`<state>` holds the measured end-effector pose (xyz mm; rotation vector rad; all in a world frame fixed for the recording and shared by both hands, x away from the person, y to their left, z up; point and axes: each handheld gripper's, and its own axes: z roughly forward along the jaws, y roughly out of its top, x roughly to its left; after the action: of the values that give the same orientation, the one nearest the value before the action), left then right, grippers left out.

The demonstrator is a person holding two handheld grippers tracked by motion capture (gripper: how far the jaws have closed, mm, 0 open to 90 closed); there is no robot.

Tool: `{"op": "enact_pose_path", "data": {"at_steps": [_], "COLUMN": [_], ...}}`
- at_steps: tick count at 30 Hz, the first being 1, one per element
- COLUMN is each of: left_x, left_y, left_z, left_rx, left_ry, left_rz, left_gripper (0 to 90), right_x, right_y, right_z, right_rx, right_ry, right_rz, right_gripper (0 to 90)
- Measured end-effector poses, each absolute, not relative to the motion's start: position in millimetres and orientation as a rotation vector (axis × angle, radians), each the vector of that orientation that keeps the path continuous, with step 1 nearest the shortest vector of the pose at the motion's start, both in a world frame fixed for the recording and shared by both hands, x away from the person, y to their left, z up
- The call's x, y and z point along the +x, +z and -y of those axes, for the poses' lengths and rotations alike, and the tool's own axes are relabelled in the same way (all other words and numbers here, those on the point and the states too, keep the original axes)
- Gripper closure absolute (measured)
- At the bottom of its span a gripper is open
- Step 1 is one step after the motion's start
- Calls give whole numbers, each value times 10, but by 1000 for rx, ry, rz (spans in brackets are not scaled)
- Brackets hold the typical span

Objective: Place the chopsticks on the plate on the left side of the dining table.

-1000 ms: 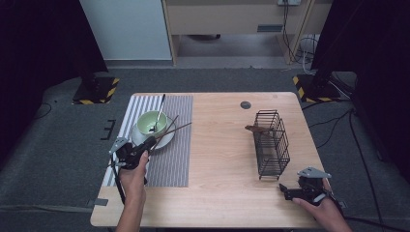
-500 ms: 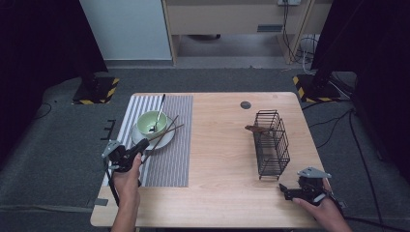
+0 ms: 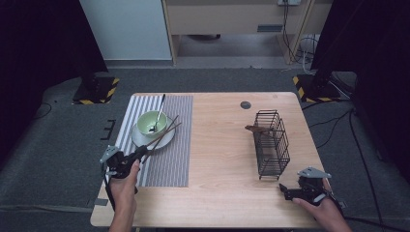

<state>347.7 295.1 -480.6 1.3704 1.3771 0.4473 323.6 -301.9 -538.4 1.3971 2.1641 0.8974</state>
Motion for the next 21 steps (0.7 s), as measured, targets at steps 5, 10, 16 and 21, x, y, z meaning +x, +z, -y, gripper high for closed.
{"op": "enact_pose_path", "data": {"at_steps": [5,10,16,21], "left_x": [3452,3433,3408,3417], "left_y": [-4872,-4909,-4946,-4980], "left_z": [-2972,-2929,-2871,-2843], "left_rx": [1386,1402,1434,1451], "left_ry": [407,382,375,375], "left_rz": [-1395,-1412,-1427,-1438], "left_gripper": [833,833,833,833], "right_x": [3235,3233,3230,3229], "right_y": [-5383,-5383,-5381,-5382], "right_z": [3017,3016,3016,3016], "right_rx": [1400,1400,1398,1394], "right_ry": [896,896,897,896], "right_rz": [-2163,-2163,-2169,-2169], "right_gripper": [4,4,4,4]}}
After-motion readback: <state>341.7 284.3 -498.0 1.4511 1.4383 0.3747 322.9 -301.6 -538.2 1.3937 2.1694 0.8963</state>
